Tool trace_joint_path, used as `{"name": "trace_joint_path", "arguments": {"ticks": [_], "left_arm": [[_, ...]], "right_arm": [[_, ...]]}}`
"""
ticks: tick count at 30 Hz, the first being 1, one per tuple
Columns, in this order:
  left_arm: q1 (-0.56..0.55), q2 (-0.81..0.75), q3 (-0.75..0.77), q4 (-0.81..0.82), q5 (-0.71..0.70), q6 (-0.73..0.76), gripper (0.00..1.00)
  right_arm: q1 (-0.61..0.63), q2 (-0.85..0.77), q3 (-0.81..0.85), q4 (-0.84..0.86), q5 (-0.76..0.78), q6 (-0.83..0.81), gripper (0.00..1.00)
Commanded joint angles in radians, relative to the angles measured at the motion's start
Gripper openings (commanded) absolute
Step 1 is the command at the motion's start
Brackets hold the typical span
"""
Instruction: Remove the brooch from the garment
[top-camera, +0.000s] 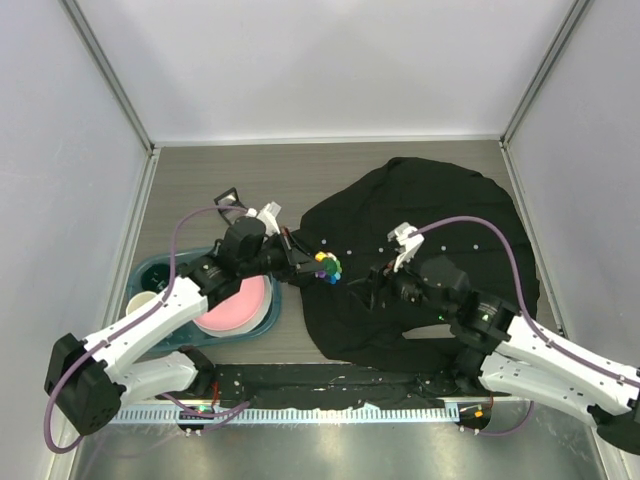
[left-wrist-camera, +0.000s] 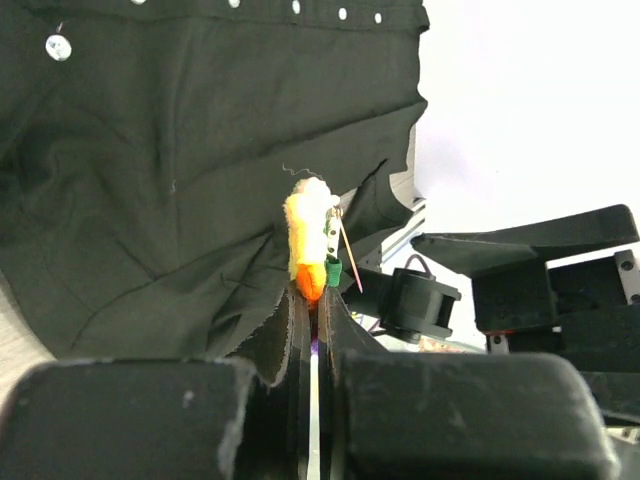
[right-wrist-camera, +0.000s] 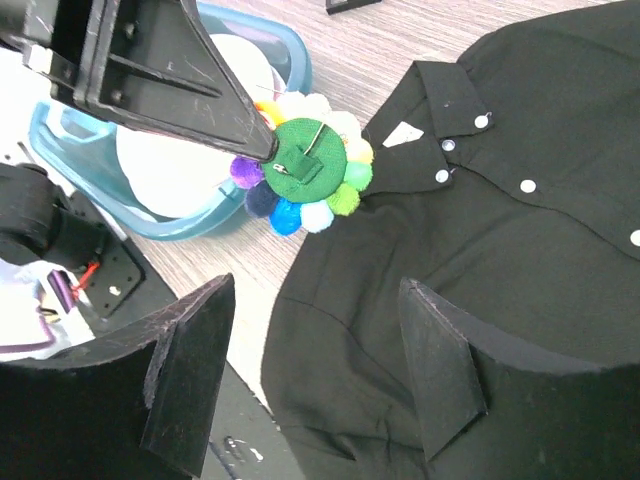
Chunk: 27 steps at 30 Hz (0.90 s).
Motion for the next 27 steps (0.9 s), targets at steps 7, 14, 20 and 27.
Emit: {"name": "trace_joint_path", "arguments": {"ticks": [7,14,20,27], "left_arm": [[0.003,-0.031,-0.111,0.332,0.191,0.172,0.0],[0.003,-0.058,-0.137,0.357,0.265,0.238,0.0],[0.003,-0.081,-0.141,0.293,0.228,0.286,0.0],[0.003,-0.063,-0.125,0.286,0.248,0.292,0.0]], "right_arm": [[-0.005,-0.018,0.002,0.017,0.049,0.168,0.75],[-0.117,0.018,-0.039,0.139,-0.17,0.262,0.67],[-0.376,0.006,-0.151,0.346,-0.527,0.421,0.65],[-0.378,0.078,-0.174,0.51,-0.598,0.497,0.73]]}}
